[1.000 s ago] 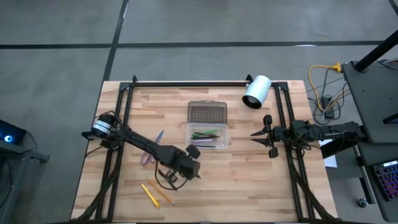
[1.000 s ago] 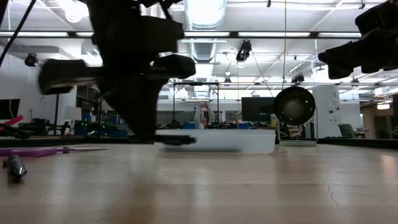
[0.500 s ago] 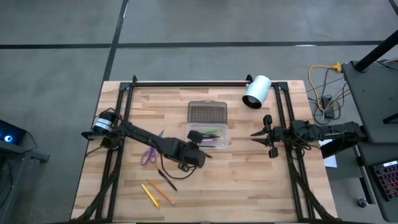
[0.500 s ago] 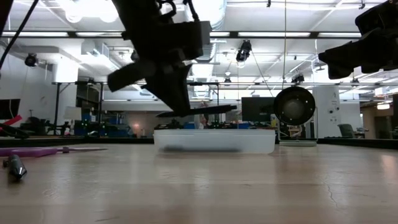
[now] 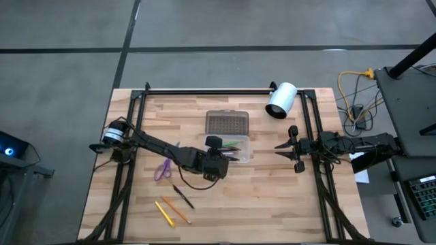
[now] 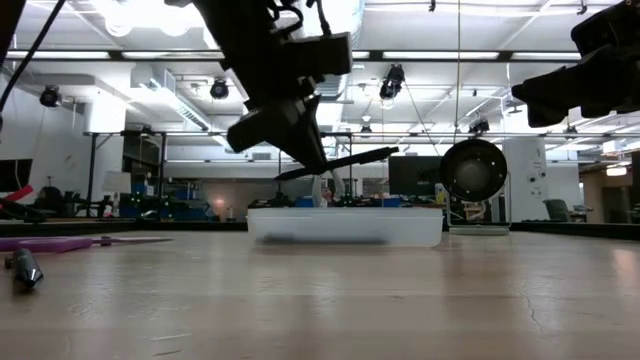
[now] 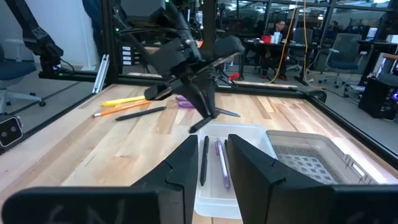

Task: Pick & place school supplies into a supply box
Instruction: Put the black pen into the white and black supply box

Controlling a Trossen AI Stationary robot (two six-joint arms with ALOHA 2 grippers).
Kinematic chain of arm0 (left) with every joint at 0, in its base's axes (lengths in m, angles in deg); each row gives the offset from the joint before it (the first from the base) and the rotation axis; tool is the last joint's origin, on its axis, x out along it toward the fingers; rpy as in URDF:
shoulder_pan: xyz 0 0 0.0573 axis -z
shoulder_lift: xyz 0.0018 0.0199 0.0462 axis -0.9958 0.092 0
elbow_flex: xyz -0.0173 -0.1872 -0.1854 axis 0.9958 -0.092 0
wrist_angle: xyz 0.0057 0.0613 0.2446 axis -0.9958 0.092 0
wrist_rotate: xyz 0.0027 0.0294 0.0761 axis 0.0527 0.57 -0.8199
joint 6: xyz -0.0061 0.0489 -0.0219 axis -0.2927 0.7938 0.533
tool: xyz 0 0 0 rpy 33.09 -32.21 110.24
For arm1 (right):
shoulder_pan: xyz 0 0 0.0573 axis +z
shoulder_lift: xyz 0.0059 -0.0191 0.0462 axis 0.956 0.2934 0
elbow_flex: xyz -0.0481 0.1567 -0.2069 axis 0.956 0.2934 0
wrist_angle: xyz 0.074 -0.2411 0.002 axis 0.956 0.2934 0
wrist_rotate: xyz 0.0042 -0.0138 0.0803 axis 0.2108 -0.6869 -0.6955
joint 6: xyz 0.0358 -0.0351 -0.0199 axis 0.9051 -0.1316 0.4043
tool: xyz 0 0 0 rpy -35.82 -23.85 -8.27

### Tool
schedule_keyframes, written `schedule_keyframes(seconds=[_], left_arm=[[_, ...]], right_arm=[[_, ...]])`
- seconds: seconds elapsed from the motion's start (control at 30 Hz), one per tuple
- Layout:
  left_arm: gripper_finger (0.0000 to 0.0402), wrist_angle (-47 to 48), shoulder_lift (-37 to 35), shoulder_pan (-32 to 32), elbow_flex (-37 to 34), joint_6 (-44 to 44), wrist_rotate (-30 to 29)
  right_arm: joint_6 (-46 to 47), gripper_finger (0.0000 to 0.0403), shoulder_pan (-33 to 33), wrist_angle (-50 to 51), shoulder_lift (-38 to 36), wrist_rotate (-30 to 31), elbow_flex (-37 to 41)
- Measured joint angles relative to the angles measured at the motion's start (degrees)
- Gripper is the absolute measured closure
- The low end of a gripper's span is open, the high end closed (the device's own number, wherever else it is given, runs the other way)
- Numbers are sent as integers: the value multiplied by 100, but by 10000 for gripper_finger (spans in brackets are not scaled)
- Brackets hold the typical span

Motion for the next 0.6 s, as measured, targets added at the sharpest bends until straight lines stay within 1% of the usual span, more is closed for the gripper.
schedule_keyframes(seconds=[0.27, 0.6], left_arm=[[392, -74, 9, -103, -37, -132, -38], [381, -118, 15, -190, -133, -178, -40]], right_arm=[[0, 335, 0, 0, 0, 0, 0], [0, 322, 0, 0, 0, 0, 0]])
